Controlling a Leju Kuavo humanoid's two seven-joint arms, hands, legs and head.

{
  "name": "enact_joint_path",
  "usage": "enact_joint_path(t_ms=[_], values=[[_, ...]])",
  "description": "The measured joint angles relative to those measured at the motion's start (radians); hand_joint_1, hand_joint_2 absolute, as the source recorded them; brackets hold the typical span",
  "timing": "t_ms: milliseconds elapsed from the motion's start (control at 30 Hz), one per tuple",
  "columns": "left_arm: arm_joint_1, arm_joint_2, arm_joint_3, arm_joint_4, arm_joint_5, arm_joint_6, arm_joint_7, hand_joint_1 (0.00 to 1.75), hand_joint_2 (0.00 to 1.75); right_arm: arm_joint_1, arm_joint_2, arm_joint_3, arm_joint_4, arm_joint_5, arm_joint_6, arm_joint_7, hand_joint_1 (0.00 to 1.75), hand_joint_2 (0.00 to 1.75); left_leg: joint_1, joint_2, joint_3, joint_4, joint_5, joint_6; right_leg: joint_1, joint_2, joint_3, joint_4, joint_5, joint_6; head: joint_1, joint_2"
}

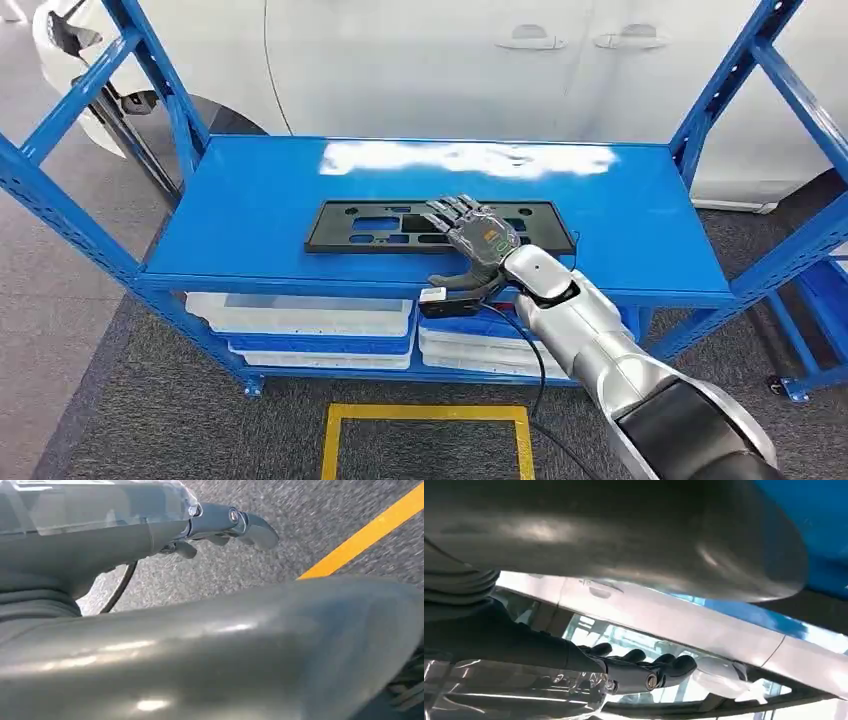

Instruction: Take the parts from the cabinet and place them on the table.

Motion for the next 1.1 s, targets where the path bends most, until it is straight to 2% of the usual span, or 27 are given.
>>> enact_joint_path(t_ms=[33,67,167,200,233,267,333,367,400,433,500,533,567,667,700,733,767,833,867,900,933,967,1033,1067,1100], values=[[-0.001,0.0,0.0,0.0,0.0,0.0,0.0,0.0,0.0,-0.001,0.0,0.0,0.0,0.0,0.0,0.0,0.0,0.0,0.0,-0.001,0.021,-0.046,-0.003,0.003,0.001,0.0,-0.001,0.003,-0.004,0.004,0.0,0.0],[-0.002,-0.001,0.0,0.0,0.002,0.0,-0.001,0.0,0.0,-0.004,0.0,0.002,0.0,-0.001,0.001,0.0,0.0,0.0,-0.004,-0.002,0.025,-0.059,-0.005,0.008,0.008,0.003,-0.008,0.012,-0.004,0.009,0.0,0.0],[0.001,-0.001,0.0,0.0,0.004,0.001,-0.004,0.0,0.0,-0.002,0.001,0.005,-0.001,-0.001,0.002,0.005,0.0,0.0,-0.008,-0.004,0.021,-0.056,-0.001,0.022,0.006,0.003,-0.008,0.004,0.001,0.023,0.0,0.0],[0.0,-0.002,0.0,0.0,0.005,0.002,-0.003,0.0,0.0,-0.003,0.001,0.006,-0.002,-0.001,0.002,0.006,0.0,0.0,0.0,-0.003,0.024,-0.065,0.004,0.03,0.005,0.004,-0.011,0.007,-0.005,0.029,0.0,0.0],[0.0,-0.002,0.0,0.0,0.007,0.002,-0.001,0.0,0.0,-0.004,0.001,0.006,-0.003,-0.001,0.002,0.007,0.0,0.0,0.0,-0.003,0.025,-0.067,0.006,0.033,0.003,0.001,-0.016,0.026,-0.021,0.034,0.0,0.0],[-0.002,-0.002,0.0,0.0,0.008,0.003,-0.001,0.0,0.0,-0.006,0.001,0.006,-0.003,-0.001,0.002,0.008,0.0,0.0,0.0,-0.002,0.025,-0.067,0.006,0.038,0.001,0.0,-0.042,0.083,-0.057,0.039,0.0,0.0],[-0.001,-0.003,0.0,0.0,0.008,0.004,0.0,0.0,0.0,-0.001,0.001,0.006,-0.003,-0.001,0.002,0.008,0.0,0.0,-0.001,-0.001,0.024,-0.066,0.005,0.04,-0.003,-0.002,-0.124,0.254,-0.128,0.047,0.0,0.0],[0.0,-0.003,0.0,0.0,0.008,0.004,0.0,0.0,0.0,0.004,0.001,0.006,-0.003,-0.001,0.003,0.008,0.0,0.0,-0.001,-0.001,0.024,-0.066,0.005,0.04,-0.003,-0.002,-0.156,0.316,-0.143,0.048,0.0,0.0],[0.0,-0.003,0.0,0.0,0.008,0.004,0.0,0.0,0.0,0.007,0.001,0.006,-0.003,-0.001,0.003,0.008,0.0,0.0,-0.001,-0.002,0.024,-0.065,0.004,0.04,-0.003,-0.002,-0.165,0.325,-0.133,0.047,0.0,0.0],[0.0,-0.003,0.0,0.0,0.008,0.004,0.0,0.0,0.0,0.008,0.001,0.006,-0.003,-0.001,0.003,0.008,0.0,0.0,-0.001,-0.002,0.025,-0.065,0.004,0.04,-0.003,-0.002,-0.149,0.287,-0.101,0.045,0.0,0.0],[0.0,-0.003,0.0,0.0,0.008,0.003,-0.003,0.0,0.0,0.002,0.001,0.006,-0.003,-0.001,0.003,0.008,0.0,0.0,-0.003,-0.004,0.03,-0.065,0.002,0.037,0.0,-0.002,-0.064,0.107,-0.008,0.031,0.0,0.0],[0.0,-0.004,0.0,0.0,0.007,0.004,0.0,0.0,0.0,-0.003,0.001,0.006,-0.004,-0.001,0.003,0.008,0.0,0.0,-0.002,-0.004,0.032,-0.067,0.0,0.035,0.004,-0.003,-0.022,0.013,0.017,0.02,0.0,0.0],[0.0,-0.006,0.0,0.0,0.004,0.005,0.002,0.0,0.0,-0.006,0.001,0.006,-0.004,-0.001,0.003,0.008,0.0,0.0,-0.009,-0.004,0.029,-0.066,-0.005,0.029,0.011,-0.005,-0.015,-0.001,0.002,0.018,0.0,0.0],[-0.002,-0.006,-0.005,0.0,-0.001,0.006,0.002,0.0,0.0,-0.008,0.002,0.006,-0.005,-0.002,0.003,0.008,0.0,0.0,-0.004,-0.003,0.037,-0.078,-0.022,0.009,0.015,-0.005,-0.015,-0.005,-0.017,0.006,0.0,0.0],[-0.004,-0.006,-0.008,-0.001,-0.002,0.006,0.002,0.0,0.0,-0.01,0.001,0.006,-0.007,-0.002,0.003,0.008,0.0,0.0,-0.011,0.0,0.051,-0.081,-0.03,0.002,0.006,-0.001,0.003,-0.018,-0.018,0.001,0.0,0.0],[-0.001,-0.006,-0.009,-0.001,-0.002,0.008,0.001,0.0,0.0,-0.009,0.0,0.006,-0.009,-0.002,0.002,0.008,0.0,0.0,-0.006,-0.001,0.056,-0.068,-0.026,-0.001,0.003,-0.002,0.025,-0.03,-0.011,-0.002,0.0,0.0],[-0.001,-0.006,-0.01,-0.001,-0.002,0.008,0.0,0.0,0.0,-0.013,0.0,0.006,-0.009,-0.003,0.003,0.008,0.0,0.0,-0.006,-0.001,0.034,-0.019,-0.042,-0.003,0.001,-0.003,0.041,-0.032,-0.02,-0.013,-0.001,0.0],[0.0,-0.006,-0.011,-0.001,-0.001,0.008,-0.002,0.0,0.0,-0.011,0.004,0.006,-0.008,-0.004,0.004,0.008,0.0,0.0,-0.003,-0.001,-0.065,0.148,-0.108,-0.01,0.002,-0.004,0.063,-0.03,-0.026,-0.014,-0.001,0.0],[0.002,-0.006,-0.011,-0.001,0.002,0.007,-0.006,0.0,0.0,-0.007,0.004,0.006,-0.008,-0.004,0.004,0.007,0.0,0.0,-0.003,-0.001,-0.112,0.213,-0.124,-0.013,0.003,-0.003,0.07,-0.029,-0.034,-0.014,-0.001,0.0],[0.003,-0.006,-0.012,-0.001,0.005,0.007,-0.006,0.0,0.0,-0.002,0.004,0.007,-0.008,-0.005,0.004,0.005,0.0,0.0,-0.003,-0.001,-0.148,0.241,-0.112,-0.014,0.003,-0.001,0.08,-0.028,-0.044,-0.013,-0.001,0.0],[0.004,-0.006,-0.012,-0.001,0.008,0.008,-0.006,0.0,0.0,0.001,0.004,0.007,-0.008,-0.006,0.004,0.005,0.0,0.0,-0.003,-0.001,-0.154,0.213,-0.069,-0.014,0.003,0.001,0.091,-0.028,-0.055,-0.011,-0.001,0.0],[0.004,-0.006,-0.012,-0.001,0.01,0.008,-0.005,0.0,0.0,0.002,0.004,0.007,-0.008,-0.006,0.004,0.005,0.0,0.0,-0.002,-0.001,-0.137,0.146,-0.011,-0.012,0.003,0.003,0.104,-0.027,-0.066,-0.009,-0.001,0.0],[0.004,-0.006,-0.012,-0.001,0.011,0.008,-0.005,0.0,0.0,0.002,0.006,0.007,-0.008,-0.006,0.005,0.004,0.0,0.0,-0.003,-0.001,-0.078,-0.036,0.116,-0.002,0.003,0.004,0.13,-0.023,-0.095,-0.003,0.0,0.0],[0.007,-0.006,-0.012,0.0,0.011,0.007,-0.004,0.0,0.0,0.002,0.006,0.009,-0.006,-0.006,0.006,0.003,0.0,0.0,-0.01,-0.003,-0.061,-0.047,0.103,0.006,0.01,0.004,0.132,-0.019,-0.107,0.004,0.0,0.0],[0.005,-0.006,-0.012,0.0,0.011,0.008,-0.004,0.0,0.0,0.003,0.006,0.012,-0.006,-0.007,0.01,0.003,0.0,0.0,-0.008,-0.003,-0.061,-0.067,0.098,0.014,0.01,0.007,0.129,-0.013,-0.111,0.011,0.0,0.0]])
